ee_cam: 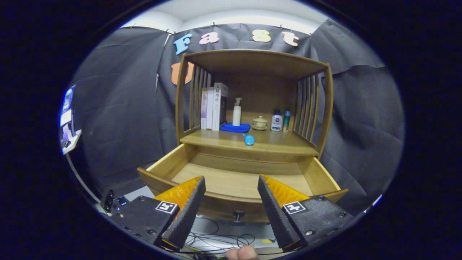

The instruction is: Pull open the drawer, take out the items inside it, and place them on the countertop above the cabinet.

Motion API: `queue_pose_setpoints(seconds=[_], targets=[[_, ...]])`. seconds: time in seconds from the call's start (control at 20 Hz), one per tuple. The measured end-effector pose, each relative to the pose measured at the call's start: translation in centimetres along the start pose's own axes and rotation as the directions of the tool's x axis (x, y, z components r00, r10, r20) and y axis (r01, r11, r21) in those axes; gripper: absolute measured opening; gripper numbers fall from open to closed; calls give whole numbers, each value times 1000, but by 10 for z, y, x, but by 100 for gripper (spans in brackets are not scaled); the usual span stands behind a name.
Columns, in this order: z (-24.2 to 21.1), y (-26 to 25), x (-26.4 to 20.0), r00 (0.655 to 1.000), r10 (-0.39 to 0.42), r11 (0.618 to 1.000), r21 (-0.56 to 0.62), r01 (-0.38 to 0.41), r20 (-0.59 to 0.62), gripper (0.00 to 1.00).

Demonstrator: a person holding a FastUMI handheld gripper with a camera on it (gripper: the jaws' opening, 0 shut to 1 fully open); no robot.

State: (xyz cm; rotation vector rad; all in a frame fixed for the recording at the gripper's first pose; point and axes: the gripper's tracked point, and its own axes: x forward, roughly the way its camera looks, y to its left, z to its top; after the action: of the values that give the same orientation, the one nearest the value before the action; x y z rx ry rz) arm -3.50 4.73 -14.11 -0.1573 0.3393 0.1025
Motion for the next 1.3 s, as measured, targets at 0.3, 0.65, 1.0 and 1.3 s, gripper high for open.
queue_pose_setpoints(seconds=[0.3,0.65,1.0,1.3], targets=[[-65,0,20,997,2,1000,19,-1,-76,92],[-100,-10,46,994,-56,998,10,57,-90,92],[-77,-15,69,986,-164,986,25,165,-29,91],[-68,-16,89,984,-177,984,10,177,-22,91]])
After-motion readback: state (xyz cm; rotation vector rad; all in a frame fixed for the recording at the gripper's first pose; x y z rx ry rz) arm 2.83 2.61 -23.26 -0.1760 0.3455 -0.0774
